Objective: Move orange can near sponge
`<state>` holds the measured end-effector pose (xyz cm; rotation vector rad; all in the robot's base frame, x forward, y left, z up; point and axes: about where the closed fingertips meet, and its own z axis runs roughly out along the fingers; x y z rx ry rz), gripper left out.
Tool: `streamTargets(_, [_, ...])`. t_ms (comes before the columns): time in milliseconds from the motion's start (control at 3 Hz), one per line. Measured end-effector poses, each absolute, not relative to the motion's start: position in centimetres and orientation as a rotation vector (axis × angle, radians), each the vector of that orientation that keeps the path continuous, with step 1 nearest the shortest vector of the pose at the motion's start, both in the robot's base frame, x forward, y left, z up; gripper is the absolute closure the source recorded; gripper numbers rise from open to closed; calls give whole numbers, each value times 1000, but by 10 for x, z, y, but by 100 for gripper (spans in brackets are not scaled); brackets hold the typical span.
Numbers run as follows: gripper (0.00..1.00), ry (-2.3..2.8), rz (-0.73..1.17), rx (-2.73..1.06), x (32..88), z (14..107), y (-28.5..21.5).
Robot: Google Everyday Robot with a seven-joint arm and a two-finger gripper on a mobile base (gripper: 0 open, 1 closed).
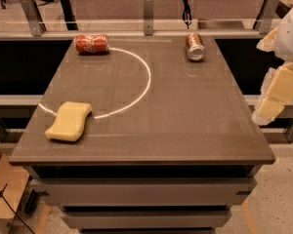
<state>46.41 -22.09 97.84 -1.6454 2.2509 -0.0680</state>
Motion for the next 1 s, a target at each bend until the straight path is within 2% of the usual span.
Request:
streamTargets(333, [0, 2202, -33, -1559, 463, 972, -230])
streamTargets(1000, [0, 2037, -38, -1192, 510, 990, -265])
